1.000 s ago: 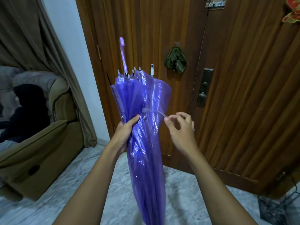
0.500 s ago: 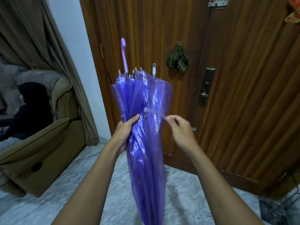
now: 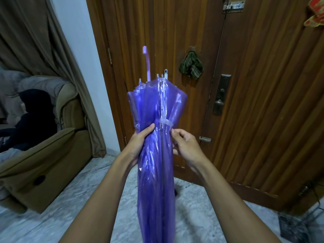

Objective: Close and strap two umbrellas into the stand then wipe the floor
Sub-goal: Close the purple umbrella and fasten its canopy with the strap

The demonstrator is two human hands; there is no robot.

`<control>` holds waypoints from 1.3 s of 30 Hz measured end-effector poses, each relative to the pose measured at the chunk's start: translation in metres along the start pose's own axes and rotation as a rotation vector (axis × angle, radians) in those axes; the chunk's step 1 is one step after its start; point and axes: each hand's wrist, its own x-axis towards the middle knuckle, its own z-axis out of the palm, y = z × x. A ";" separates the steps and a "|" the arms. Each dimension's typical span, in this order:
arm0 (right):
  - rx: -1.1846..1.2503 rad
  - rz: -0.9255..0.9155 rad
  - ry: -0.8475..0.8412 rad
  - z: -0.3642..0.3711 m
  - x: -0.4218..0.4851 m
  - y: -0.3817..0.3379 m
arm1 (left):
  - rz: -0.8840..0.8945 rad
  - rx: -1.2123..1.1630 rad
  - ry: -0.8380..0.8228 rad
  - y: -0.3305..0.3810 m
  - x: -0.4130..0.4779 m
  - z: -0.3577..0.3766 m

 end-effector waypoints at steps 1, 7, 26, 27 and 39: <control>0.004 -0.020 0.019 0.005 0.000 0.000 | 0.025 0.054 0.044 -0.001 0.001 0.003; -0.075 -0.174 0.177 0.012 0.001 0.010 | 0.319 0.299 0.299 -0.007 -0.004 0.015; -0.131 -0.182 0.112 0.016 -0.006 -0.002 | 0.183 0.571 -0.035 -0.008 -0.015 0.007; -0.120 -0.154 0.057 0.015 -0.007 -0.004 | 0.195 0.556 -0.039 -0.008 -0.014 0.005; -0.347 -0.209 -0.117 -0.007 -0.004 -0.017 | 0.088 0.307 0.000 -0.005 -0.014 -0.018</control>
